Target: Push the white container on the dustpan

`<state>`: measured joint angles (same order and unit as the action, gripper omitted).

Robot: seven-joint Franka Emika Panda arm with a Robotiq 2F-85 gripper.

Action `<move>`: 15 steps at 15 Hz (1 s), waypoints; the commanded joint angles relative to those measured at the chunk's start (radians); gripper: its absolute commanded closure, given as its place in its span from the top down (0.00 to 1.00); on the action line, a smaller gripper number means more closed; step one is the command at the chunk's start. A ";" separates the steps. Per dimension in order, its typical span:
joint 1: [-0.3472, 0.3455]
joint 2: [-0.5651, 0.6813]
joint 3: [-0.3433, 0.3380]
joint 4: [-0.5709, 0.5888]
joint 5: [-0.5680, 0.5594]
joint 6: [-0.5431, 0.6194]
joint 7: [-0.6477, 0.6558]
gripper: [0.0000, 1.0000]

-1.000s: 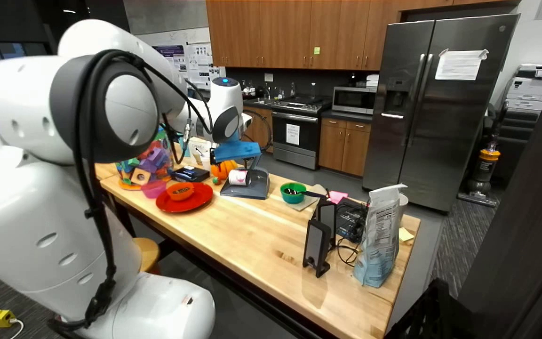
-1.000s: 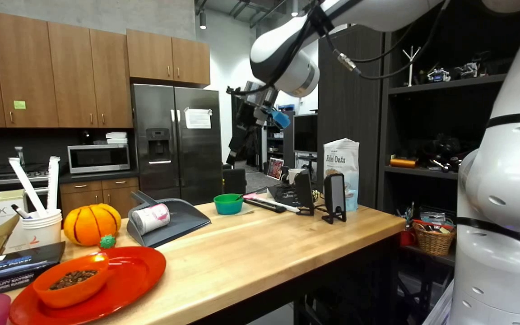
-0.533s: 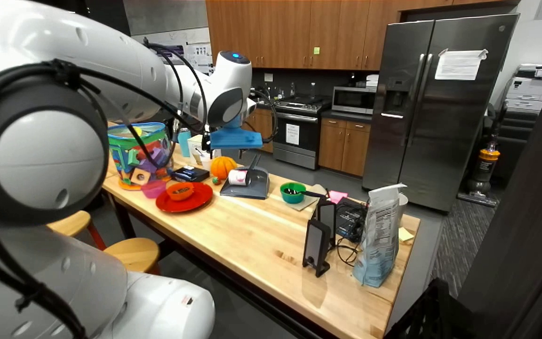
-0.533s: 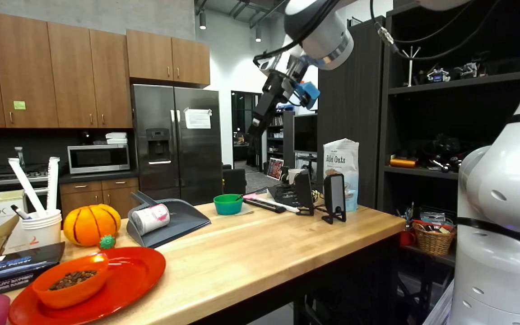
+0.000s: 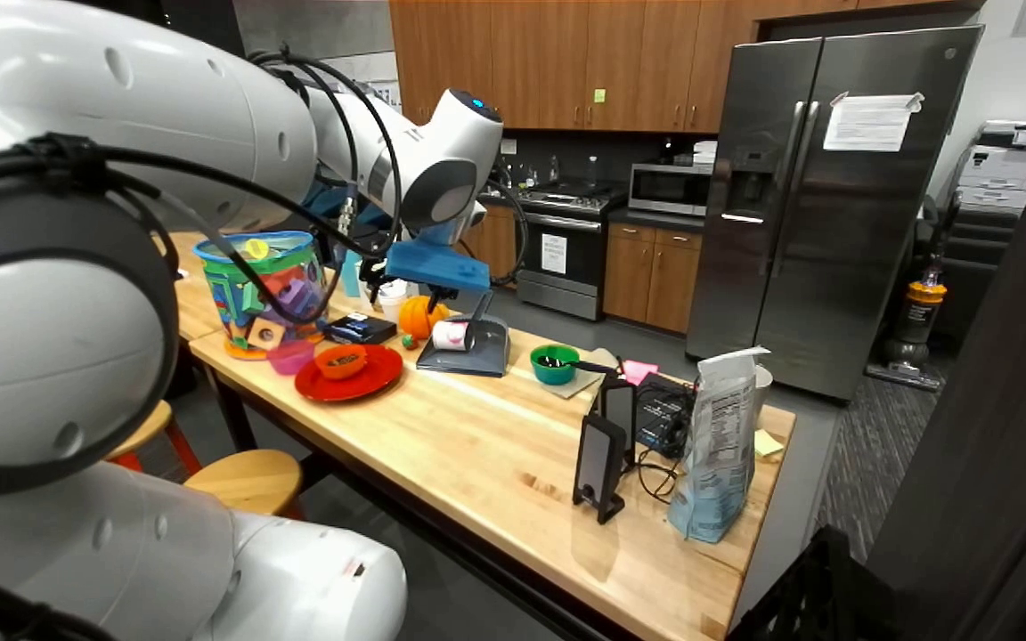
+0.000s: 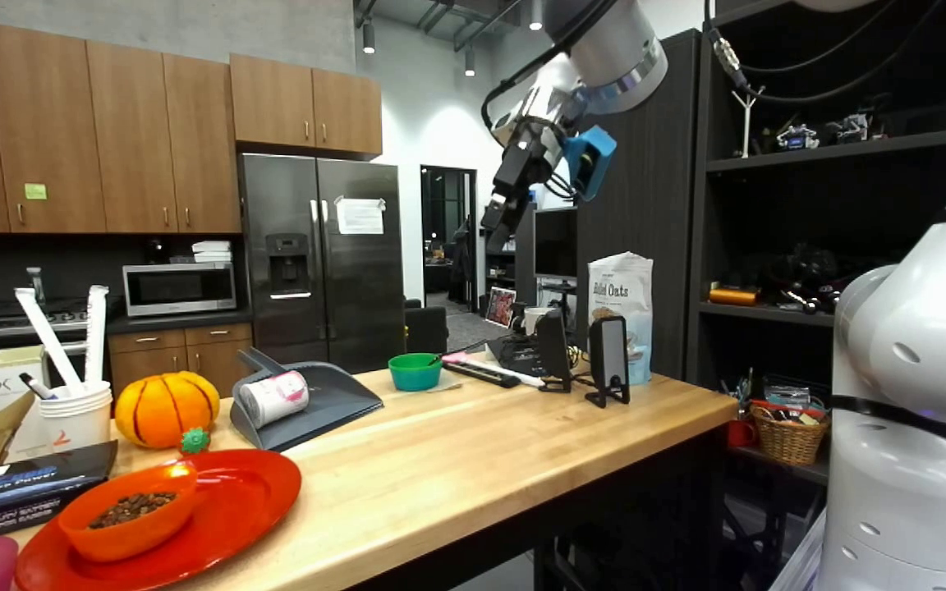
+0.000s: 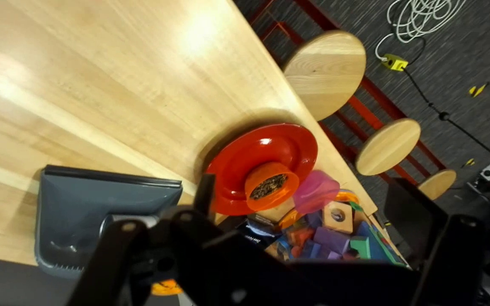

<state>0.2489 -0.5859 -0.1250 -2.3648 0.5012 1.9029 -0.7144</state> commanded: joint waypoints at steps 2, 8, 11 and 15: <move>-0.028 0.002 0.015 0.010 0.007 -0.049 0.006 1.00; -0.029 0.007 0.020 0.011 0.006 -0.052 0.008 1.00; -0.029 0.007 0.020 0.011 0.006 -0.052 0.008 1.00; -0.029 0.007 0.020 0.011 0.006 -0.052 0.008 1.00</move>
